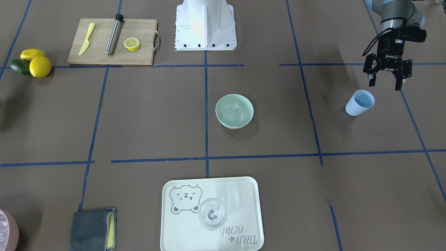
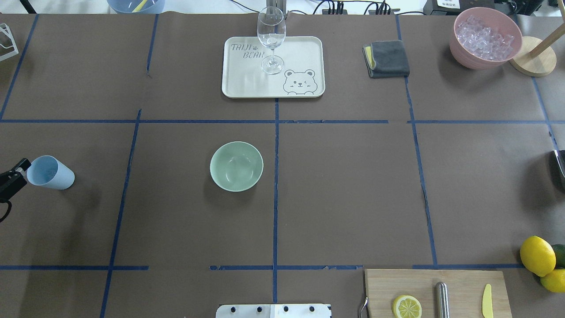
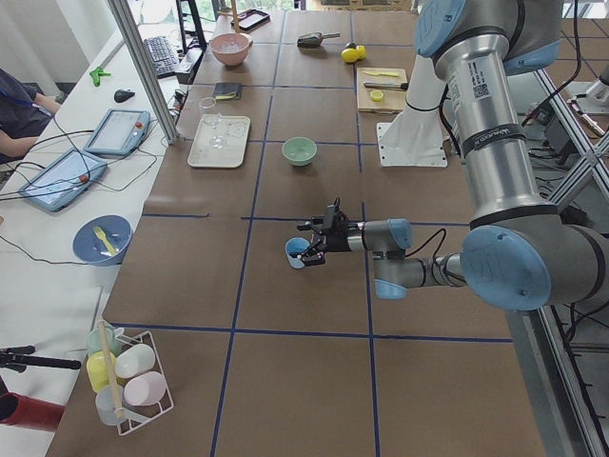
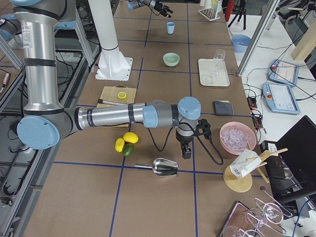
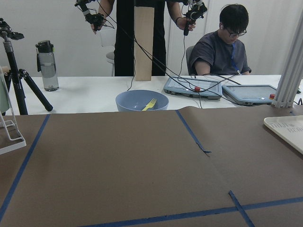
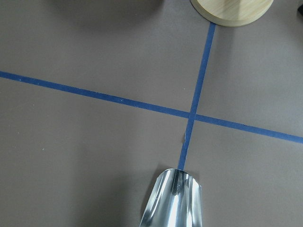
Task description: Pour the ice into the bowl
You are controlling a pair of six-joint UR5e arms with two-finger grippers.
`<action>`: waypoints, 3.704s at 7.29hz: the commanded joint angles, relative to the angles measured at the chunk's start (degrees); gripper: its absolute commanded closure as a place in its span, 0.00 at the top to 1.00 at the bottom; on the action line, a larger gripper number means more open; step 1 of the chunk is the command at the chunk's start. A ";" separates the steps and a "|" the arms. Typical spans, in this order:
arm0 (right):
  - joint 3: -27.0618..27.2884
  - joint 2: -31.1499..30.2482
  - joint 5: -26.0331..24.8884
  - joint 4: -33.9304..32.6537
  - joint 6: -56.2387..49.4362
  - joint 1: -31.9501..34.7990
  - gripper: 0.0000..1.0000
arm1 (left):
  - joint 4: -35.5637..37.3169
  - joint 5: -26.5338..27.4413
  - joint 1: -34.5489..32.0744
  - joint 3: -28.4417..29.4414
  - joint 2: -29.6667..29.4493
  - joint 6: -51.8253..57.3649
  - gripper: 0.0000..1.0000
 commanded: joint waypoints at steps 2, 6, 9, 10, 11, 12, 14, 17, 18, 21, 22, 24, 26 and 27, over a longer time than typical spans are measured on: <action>0.04 -0.48 0.07 0.00 -0.07 0.55 1.00 | 0.13 8.47 7.39 5.18 -3.70 -2.08 1.00; 0.04 -0.49 0.07 0.00 -0.07 0.72 1.00 | 0.22 11.48 9.07 10.29 -7.58 -2.08 1.00; 0.04 -0.49 0.07 0.00 -0.07 0.81 1.00 | -0.39 13.32 9.07 13.82 -10.14 -2.16 1.00; 0.04 -0.49 0.07 0.00 -0.15 0.81 1.00 | -0.31 13.32 9.07 14.17 -10.40 -2.17 1.00; 0.04 -0.49 0.07 0.00 -0.15 0.81 1.00 | -0.22 13.15 9.07 15.31 -10.58 -2.25 1.00; 0.04 -0.49 0.07 0.00 -0.15 0.81 1.00 | -0.13 12.80 9.07 15.58 -10.58 -2.25 1.00; -0.05 -0.40 -0.02 0.00 -0.15 0.81 1.00 | 0.04 12.62 8.98 16.02 -11.19 -2.25 1.00; -0.05 -0.40 -0.02 0.00 -0.15 0.90 1.00 | 0.13 9.99 5.57 16.20 -12.68 -2.43 1.00; -0.05 -0.40 -0.02 0.00 -0.07 0.90 1.00 | 0.92 9.11 4.16 16.54 -13.65 -3.82 1.00; -0.13 -0.23 -0.02 0.00 -0.07 0.90 1.00 | 3.56 8.93 3.18 18.30 -15.93 -4.80 1.00; -0.13 -0.22 -0.11 0.00 -0.07 0.90 1.00 | 3.56 8.93 3.27 19.61 -16.55 -4.89 1.00; -0.13 -0.22 -0.11 0.00 -0.07 0.90 1.00 | 3.56 8.93 3.27 20.58 -17.08 -4.98 1.00; -0.05 -0.22 -0.02 0.00 -0.07 0.90 1.00 | 3.56 8.93 3.27 21.03 -17.26 -5.15 0.88; -0.05 -0.22 -0.11 0.00 -0.07 0.90 1.00 | 3.47 8.84 3.27 21.03 -17.61 -5.24 0.56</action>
